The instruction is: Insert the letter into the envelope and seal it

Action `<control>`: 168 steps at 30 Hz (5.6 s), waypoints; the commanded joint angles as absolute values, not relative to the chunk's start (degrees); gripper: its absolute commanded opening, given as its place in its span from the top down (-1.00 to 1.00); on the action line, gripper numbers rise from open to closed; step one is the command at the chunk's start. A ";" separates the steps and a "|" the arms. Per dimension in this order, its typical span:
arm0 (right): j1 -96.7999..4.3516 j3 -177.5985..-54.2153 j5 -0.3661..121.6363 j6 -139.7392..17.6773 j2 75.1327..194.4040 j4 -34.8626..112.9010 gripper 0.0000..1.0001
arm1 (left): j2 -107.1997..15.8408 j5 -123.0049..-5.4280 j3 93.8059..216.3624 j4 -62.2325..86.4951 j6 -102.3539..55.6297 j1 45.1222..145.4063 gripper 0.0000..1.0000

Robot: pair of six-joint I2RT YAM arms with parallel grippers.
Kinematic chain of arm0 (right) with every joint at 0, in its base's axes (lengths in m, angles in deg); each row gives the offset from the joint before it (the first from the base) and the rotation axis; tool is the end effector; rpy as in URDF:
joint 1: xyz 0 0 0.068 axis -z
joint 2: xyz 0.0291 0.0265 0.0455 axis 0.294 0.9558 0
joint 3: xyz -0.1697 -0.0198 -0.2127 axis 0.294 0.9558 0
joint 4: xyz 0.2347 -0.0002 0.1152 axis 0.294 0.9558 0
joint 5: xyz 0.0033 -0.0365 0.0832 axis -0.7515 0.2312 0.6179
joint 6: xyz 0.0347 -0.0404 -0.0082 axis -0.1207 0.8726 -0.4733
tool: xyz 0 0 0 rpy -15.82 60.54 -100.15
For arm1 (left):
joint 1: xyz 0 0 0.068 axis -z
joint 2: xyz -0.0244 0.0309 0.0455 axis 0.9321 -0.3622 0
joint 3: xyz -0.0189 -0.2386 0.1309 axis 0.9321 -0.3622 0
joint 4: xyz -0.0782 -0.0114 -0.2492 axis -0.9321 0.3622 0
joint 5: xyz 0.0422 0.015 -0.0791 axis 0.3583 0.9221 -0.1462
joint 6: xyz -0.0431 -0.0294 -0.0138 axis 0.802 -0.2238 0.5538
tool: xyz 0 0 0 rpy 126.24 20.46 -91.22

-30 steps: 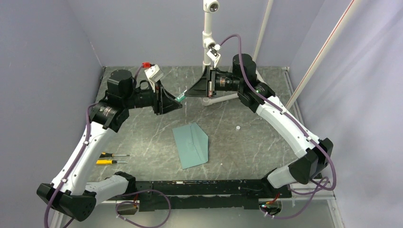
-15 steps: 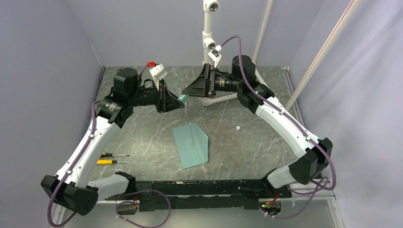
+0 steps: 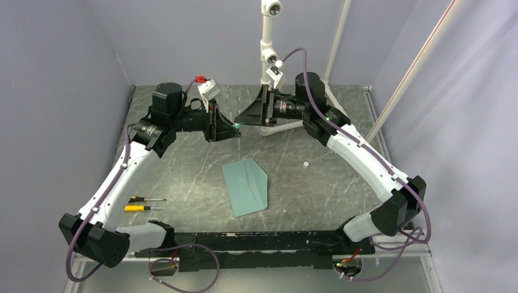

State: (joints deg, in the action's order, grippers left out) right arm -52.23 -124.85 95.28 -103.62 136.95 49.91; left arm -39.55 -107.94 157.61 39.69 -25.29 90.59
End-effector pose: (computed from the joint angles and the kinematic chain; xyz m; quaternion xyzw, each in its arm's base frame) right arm 0.2573 0.2102 0.4236 -0.1408 0.7386 0.6073 0.2567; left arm 0.2262 -0.1208 0.4104 0.3280 0.7057 -0.4854 0.3986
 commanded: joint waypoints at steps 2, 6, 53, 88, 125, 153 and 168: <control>-53.90 -128.28 96.06 -102.39 137.13 50.96 0.07 | -41.27 -112.39 161.69 41.38 -30.26 90.65 0.95; -54.25 -127.95 95.63 -102.13 136.83 51.49 0.18 | -40.86 -111.53 162.34 42.22 -32.50 90.65 0.95; -70.42 -102.69 41.34 -76.36 126.04 50.44 1.00 | -24.42 -86.54 130.11 27.09 3.22 90.65 -0.18; -78.86 -99.20 33.60 -72.93 155.75 41.17 1.00 | -68.34 -82.31 119.20 14.14 12.01 90.74 0.95; -81.95 -93.18 33.68 -75.37 148.68 47.55 1.00 | -72.43 -79.62 118.91 16.76 14.48 90.74 0.95; -80.97 -97.98 26.24 -73.67 155.59 42.95 1.00 | -73.11 -80.34 118.16 16.03 14.72 90.74 0.95; -83.85 -92.18 33.17 -77.78 146.54 48.56 1.00 | -75.02 -80.87 118.85 14.67 15.28 90.74 0.95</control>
State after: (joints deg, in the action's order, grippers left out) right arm -83.75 -92.11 32.33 -76.54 146.28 48.73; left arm -70.21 -91.51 121.46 6.49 18.38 89.96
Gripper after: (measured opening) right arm 0.272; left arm 0.029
